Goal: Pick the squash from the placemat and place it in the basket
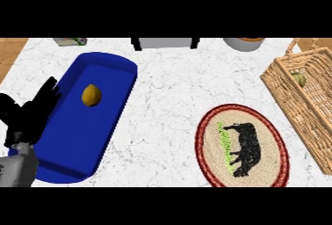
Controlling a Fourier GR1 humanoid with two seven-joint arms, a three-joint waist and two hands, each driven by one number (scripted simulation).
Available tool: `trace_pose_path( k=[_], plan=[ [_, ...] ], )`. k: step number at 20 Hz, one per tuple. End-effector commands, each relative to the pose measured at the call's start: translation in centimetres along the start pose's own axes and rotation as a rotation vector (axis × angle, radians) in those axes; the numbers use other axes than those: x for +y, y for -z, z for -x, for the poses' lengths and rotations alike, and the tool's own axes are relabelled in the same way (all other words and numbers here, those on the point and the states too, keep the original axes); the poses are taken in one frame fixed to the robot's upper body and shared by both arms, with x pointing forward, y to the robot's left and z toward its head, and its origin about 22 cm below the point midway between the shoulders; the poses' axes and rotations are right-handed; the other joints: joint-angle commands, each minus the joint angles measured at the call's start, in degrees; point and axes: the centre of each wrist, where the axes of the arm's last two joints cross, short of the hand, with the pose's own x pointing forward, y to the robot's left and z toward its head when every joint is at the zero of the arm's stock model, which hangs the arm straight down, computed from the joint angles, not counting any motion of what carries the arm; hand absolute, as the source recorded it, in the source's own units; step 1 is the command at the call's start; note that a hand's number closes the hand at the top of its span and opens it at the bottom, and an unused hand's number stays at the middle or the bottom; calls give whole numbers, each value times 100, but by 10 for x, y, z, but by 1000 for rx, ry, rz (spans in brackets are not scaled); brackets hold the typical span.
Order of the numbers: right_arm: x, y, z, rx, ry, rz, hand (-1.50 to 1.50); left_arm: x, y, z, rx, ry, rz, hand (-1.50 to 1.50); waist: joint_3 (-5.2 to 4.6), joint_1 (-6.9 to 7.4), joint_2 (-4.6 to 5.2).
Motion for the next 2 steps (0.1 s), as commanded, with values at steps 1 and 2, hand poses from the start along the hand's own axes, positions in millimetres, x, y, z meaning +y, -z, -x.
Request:
trace_pose_path(
  k=[1,2],
  plan=[
    [-69,-2,8,34,-34,-85,-150,4,0,-2,-10,-9,-17,0,2,7,13],
    [-84,0,8,23,-44,-96,-150,8,-2,5,-4,9,-16,0,0,1,20]
  ],
)
